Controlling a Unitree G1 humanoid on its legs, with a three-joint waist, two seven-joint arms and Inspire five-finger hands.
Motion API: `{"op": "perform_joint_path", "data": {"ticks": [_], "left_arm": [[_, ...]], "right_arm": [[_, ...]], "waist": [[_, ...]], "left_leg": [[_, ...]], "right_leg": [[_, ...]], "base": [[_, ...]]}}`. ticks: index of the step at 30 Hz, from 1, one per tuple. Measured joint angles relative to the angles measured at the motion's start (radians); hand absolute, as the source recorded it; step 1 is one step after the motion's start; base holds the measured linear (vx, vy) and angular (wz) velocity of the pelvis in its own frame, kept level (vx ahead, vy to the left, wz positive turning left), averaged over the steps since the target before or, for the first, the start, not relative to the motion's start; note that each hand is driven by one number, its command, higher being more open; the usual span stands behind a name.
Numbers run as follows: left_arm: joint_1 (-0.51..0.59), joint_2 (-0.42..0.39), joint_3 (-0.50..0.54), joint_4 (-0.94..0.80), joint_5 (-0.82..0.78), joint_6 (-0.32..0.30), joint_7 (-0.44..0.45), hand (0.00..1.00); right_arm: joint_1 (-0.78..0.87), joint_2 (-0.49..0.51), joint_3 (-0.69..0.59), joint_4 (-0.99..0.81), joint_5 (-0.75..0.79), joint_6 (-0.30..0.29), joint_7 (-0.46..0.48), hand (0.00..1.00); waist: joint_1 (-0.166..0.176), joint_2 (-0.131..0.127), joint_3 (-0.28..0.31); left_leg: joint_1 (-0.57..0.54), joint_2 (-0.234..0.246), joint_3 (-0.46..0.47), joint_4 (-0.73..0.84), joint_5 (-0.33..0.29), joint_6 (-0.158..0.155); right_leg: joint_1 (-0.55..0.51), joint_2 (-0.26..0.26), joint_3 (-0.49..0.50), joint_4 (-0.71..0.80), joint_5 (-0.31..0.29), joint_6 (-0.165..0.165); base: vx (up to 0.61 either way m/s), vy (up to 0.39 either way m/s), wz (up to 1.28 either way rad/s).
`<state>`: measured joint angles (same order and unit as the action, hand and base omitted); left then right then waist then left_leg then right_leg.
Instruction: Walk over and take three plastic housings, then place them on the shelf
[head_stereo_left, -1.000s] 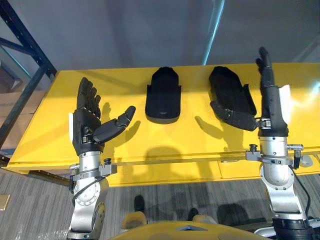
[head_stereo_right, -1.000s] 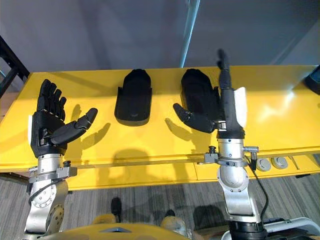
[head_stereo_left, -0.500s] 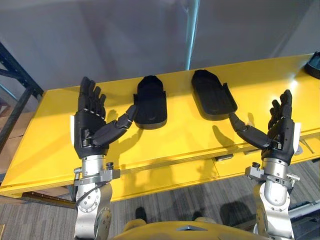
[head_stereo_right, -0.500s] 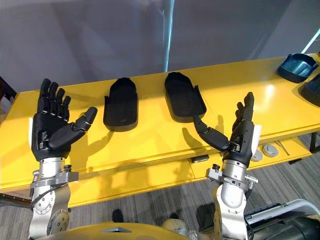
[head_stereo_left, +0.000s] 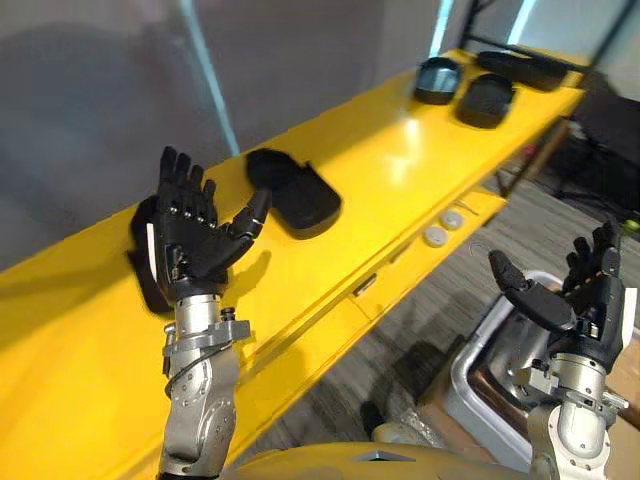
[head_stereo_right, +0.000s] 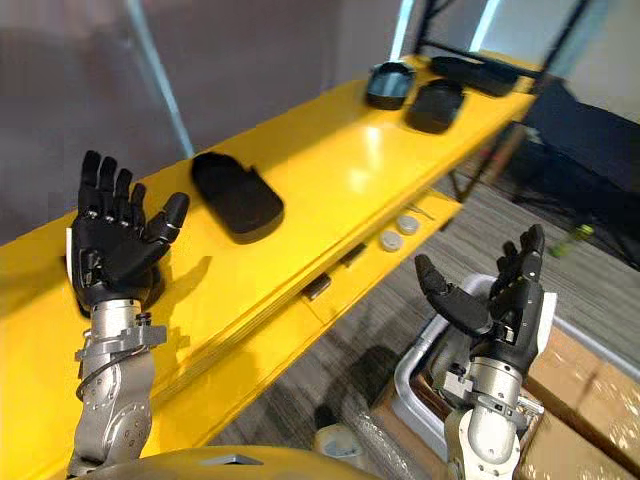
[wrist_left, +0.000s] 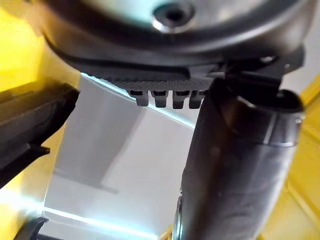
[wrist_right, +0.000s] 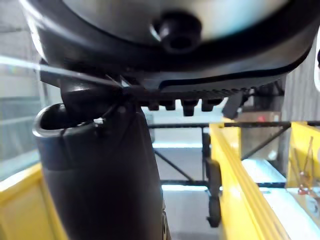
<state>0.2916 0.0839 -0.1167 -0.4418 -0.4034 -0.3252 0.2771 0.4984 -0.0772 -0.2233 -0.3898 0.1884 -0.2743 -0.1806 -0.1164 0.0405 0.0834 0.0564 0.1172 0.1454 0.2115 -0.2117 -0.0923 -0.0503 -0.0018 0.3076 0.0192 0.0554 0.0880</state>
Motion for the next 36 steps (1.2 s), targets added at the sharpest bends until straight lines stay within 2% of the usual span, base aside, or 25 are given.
{"op": "perform_joint_path", "data": {"ticks": [3, 7, 10, 13, 14, 15, 16, 17, 18, 20, 21, 22, 23, 24, 25, 26, 27, 28, 29, 30, 31, 32, 34, 35, 36], "left_arm": [[0.027, -0.008, -0.003, -0.001, 0.057, 0.0, -0.02, 1.0], [0.031, -0.008, -0.009, -0.014, 0.102, -0.001, -0.038, 1.0], [0.021, -0.007, -0.022, -0.061, 0.109, -0.009, -0.035, 1.0], [0.019, -0.007, -0.028, -0.083, 0.109, -0.036, -0.037, 1.0], [0.02, -0.006, -0.026, -0.084, 0.109, -0.044, -0.036, 1.0], [0.018, -0.005, -0.022, -0.083, 0.109, -0.043, -0.031, 1.0], [0.016, -0.009, -0.004, -0.076, 0.111, -0.044, -0.025, 1.0], [0.016, -0.006, 0.026, -0.061, 0.11, -0.042, -0.017, 1.0], [0.017, -0.007, 0.042, -0.055, 0.109, -0.04, -0.017, 1.0], [0.018, -0.013, 0.086, -0.039, 0.09, -0.04, -0.019, 1.0], [0.018, -0.015, 0.096, -0.034, 0.076, -0.04, -0.021, 1.0], [0.019, -0.022, 0.113, -0.026, 0.036, -0.041, -0.029, 1.0], [0.019, -0.022, 0.113, -0.026, 0.036, -0.041, -0.029, 1.0], [0.025, -0.041, 0.136, -0.011, -0.055, -0.041, -0.064, 1.0], [0.039, -0.045, 0.152, -0.003, -0.095, -0.041, -0.078, 1.0], [0.039, -0.044, 0.158, 0.009, -0.11, -0.042, -0.088, 1.0], [0.049, -0.051, 0.152, 0.039, -0.138, -0.038, -0.108, 1.0], [0.065, -0.052, 0.129, 0.043, -0.155, -0.031, -0.126, 1.0], [0.065, -0.054, 0.115, 0.043, -0.166, -0.023, -0.14, 1.0], [0.063, -0.067, 0.093, 0.043, -0.186, -0.012, -0.165, 1.0], [0.064, -0.083, 0.074, 0.042, -0.19, 0.006, -0.184, 1.0], [0.066, -0.086, 0.065, 0.041, -0.195, 0.011, -0.194, 1.0], [0.075, -0.087, 0.041, 0.041, -0.214, 0.039, -0.238, 1.0], [0.085, -0.085, 0.03, 0.041, -0.212, 0.041, -0.258, 1.0], [0.091, -0.082, 0.022, 0.038, -0.212, 0.04, -0.268, 1.0]], "right_arm": [[0.0, 0.008, 0.063, 0.022, 0.026, -0.018, 0.001, 1.0], [0.006, 0.046, 0.176, 0.069, 0.075, -0.025, 0.007, 1.0], [0.038, 0.082, 0.239, 0.075, 0.056, -0.026, 0.027, 1.0], [0.048, 0.096, 0.264, 0.074, 0.064, -0.048, 0.04, 1.0], [0.04, 0.095, 0.27, 0.074, 0.074, -0.06, 0.044, 1.0], [0.014, 0.09, 0.273, 0.074, 0.085, -0.067, 0.046, 1.0], [-0.047, 0.077, 0.29, 0.082, 0.103, -0.075, 0.046, 1.0], [-0.131, 0.049, 0.319, 0.116, 0.101, -0.09, 0.045, 1.0], [-0.18, 0.031, 0.335, 0.141, 0.099, -0.094, 0.044, 1.0], [-0.351, -0.028, 0.416, 0.29, 0.081, -0.109, 0.014, 1.0], [-0.379, -0.029, 0.436, 0.333, 0.061, -0.109, -0.001, 1.0], [-0.42, -0.021, 0.471, 0.404, 0.028, -0.108, -0.021, 1.0], [-0.42, -0.021, 0.471, 0.404, 0.028, -0.108, -0.021, 1.0], [-0.418, 0.004, 0.494, 0.434, -0.02, -0.101, -0.037, 1.0], [-0.396, 0.016, 0.498, 0.43, -0.027, -0.1, -0.037, 1.0], [-0.385, 0.019, 0.494, 0.426, -0.028, -0.094, -0.038, 1.0], [-0.358, 0.013, 0.473, 0.419, -0.029, -0.061, -0.046, 1.0], [-0.332, -0.003, 0.433, 0.416, -0.041, -0.033, -0.048, 1.0], [-0.317, -0.008, 0.409, 0.411, -0.058, -0.022, -0.045, 1.0], [-0.291, -0.018, 0.355, 0.401, -0.063, 0.0, -0.042, 1.0], [-0.253, -0.028, 0.303, 0.381, -0.062, 0.015, -0.041, 1.0], [-0.228, -0.032, 0.284, 0.365, -0.063, 0.018, -0.039, 1.0], [-0.127, -0.047, 0.235, 0.288, -0.065, 0.023, -0.02, 1.0], [-0.092, -0.056, 0.216, 0.254, -0.064, 0.023, -0.002, 1.0], [-0.081, -0.064, 0.2, 0.231, -0.061, 0.022, 0.014, 1.0]], "waist": [[0.003, 0.014, 0.0], [0.033, -0.01, 0.02], [0.034, -0.008, 0.048], [0.038, -0.021, 0.083], [0.047, -0.033, 0.094], [0.055, -0.033, 0.107], [0.066, -0.016, 0.123], [0.07, -0.021, 0.123], [0.076, -0.021, 0.123], [0.11, -0.014, 0.122], [0.122, -0.015, 0.121], [0.147, -0.016, 0.12], [0.147, -0.016, 0.12], [0.173, -0.025, 0.116], [0.174, -0.045, 0.106], [0.172, -0.049, 0.104], [0.171, -0.034, 0.099], [0.165, -0.028, 0.095], [0.159, -0.026, 0.094], [0.131, -0.018, 0.093], [0.098, -0.009, 0.093], [0.083, -0.008, 0.093], [0.041, -0.007, 0.095], [0.037, -0.018, 0.099], [0.04, -0.01, 0.093]], "left_leg": [[-0.011, 0.002, 0.004, 0.047, -0.034, 0.007], [-0.017, -0.003, 0.005, 0.078, -0.051, 0.017], [-0.039, -0.004, -0.011, 0.137, -0.068, 0.03], [-0.031, -0.018, 0.013, 0.168, -0.078, 0.044], [-0.026, -0.023, 0.044, 0.177, -0.082, 0.052], [-0.022, -0.018, 0.072, 0.179, -0.078, 0.06], [-0.028, 0.008, 0.126, 0.158, -0.055, 0.077], [-0.028, 0.017, 0.178, 0.126, -0.023, 0.082], [-0.021, 0.023, 0.199, 0.106, -0.005, 0.082], [-0.016, 0.07, 0.266, 0.076, 0.046, 0.071], [-0.022, 0.086, 0.28, 0.082, 0.052, 0.066], [-0.042, 0.121, 0.298, 0.104, 0.061, 0.054], [-0.042, 0.121, 0.298, 0.104, 0.061, 0.054], [-0.093, 0.166, 0.307, 0.138, 0.082, 0.02], [-0.133, 0.195, 0.312, 0.162, 0.1, -0.008], [-0.155, 0.204, 0.307, 0.175, 0.11, -0.025], [-0.166, 0.233, 0.284, 0.141, 0.148, -0.038], [-0.149, 0.251, 0.271, 0.081, 0.192, -0.056], [-0.146, 0.262, 0.27, 0.063, 0.212, -0.067], [-0.147, 0.286, 0.266, 0.04, 0.246, -0.071], [-0.147, 0.314, 0.255, 0.031, 0.283, -0.061], [-0.147, 0.324, 0.248, 0.032, 0.301, -0.05], [-0.14, 0.342, 0.2, 0.05, 0.366, -0.009], [-0.114, 0.313, 0.146, 0.048, 0.342, -0.031], [-0.095, 0.273, 0.1, 0.048, 0.298, -0.037]], "right_leg": [[-0.005, 0.005, 0.022, -0.001, 0.013, 0.014], [-0.015, 0.001, 0.022, 0.037, -0.002, 0.014], [-0.079, 0.005, -0.022, 0.19, -0.036, 0.018], [-0.087, -0.004, -0.049, 0.228, -0.034, 0.021], [-0.09, -0.013, -0.09, 0.215, -0.012, 0.034], [-0.086, -0.011, -0.11, 0.175, 0.04, 0.043], [-0.089, -0.025, -0.18, 0.153, 0.071, 0.036], [-0.142, -0.053, -0.309, 0.357, -0.045, -0.042], [-0.155, -0.075, -0.369, 0.455, -0.097, -0.068], [-0.112, -0.19, -0.536, 0.686, -0.189, -0.119], [-0.087, -0.225, -0.556, 0.711, -0.198, -0.121], [-0.037, -0.294, -0.575, 0.725, -0.197, -0.121], [-0.037, -0.294, -0.575, 0.725, -0.197, -0.121], [0.026, -0.385, -0.568, 0.659, -0.169, -0.092], [0.056, -0.411, -0.541, 0.538, -0.079, -0.09], [0.062, -0.397, -0.515, 0.485, -0.069, -0.029], [0.077, -0.342, -0.503, 0.401, -0.126, 0.05], [0.105, -0.304, -0.505, 0.31, -0.163, 0.106], [0.116, -0.287, -0.512, 0.271, -0.179, 0.12], [0.131, -0.253, -0.531, 0.214, -0.197, 0.125], [0.143, -0.219, -0.536, 0.177, -0.202, 0.117], [0.148, -0.206, -0.536, 0.164, -0.204, 0.112], [0.15, -0.179, -0.51, 0.151, -0.209, 0.088], [0.137, -0.184, -0.465, 0.151, -0.208, 0.078], [0.114, -0.192, -0.431, 0.151, -0.208, 0.069]], "base": [[0.03, 0.085, -0.38], [-0.02, 0.068, 0.01], [-0.05, 0.037, 0.12], [-0.12, 0.025, -0.26], [-0.2, 0.02, -0.68], [-0.31, -0.018, -1.02], [-0.35, -0.045, -1.11], [-0.3, -0.039, -1.03], [-0.23, -0.019, -0.98], [-0.19, -0.091, -0.9], [-0.16, -0.191, -0.83], [-0.13, -0.216, -0.51], [-0.16, -0.376, -0.64], [-0.15, -0.404, -0.55], [-0.18, -0.531, -0.66], [-0.17, -0.49, -0.62], [-0.2, -0.588, -0.8], [-0.14, -0.485, -0.84], [-0.11, -0.439, -0.67], [-0.09, -0.368, -0.38], [-0.09, -0.329, -0.31], [-0.09, -0.258, -0.33], [-0.11, -0.201, -0.55], [-0.11, -0.086, -0.99], [-0.11, 0.009, -1.19]]}}
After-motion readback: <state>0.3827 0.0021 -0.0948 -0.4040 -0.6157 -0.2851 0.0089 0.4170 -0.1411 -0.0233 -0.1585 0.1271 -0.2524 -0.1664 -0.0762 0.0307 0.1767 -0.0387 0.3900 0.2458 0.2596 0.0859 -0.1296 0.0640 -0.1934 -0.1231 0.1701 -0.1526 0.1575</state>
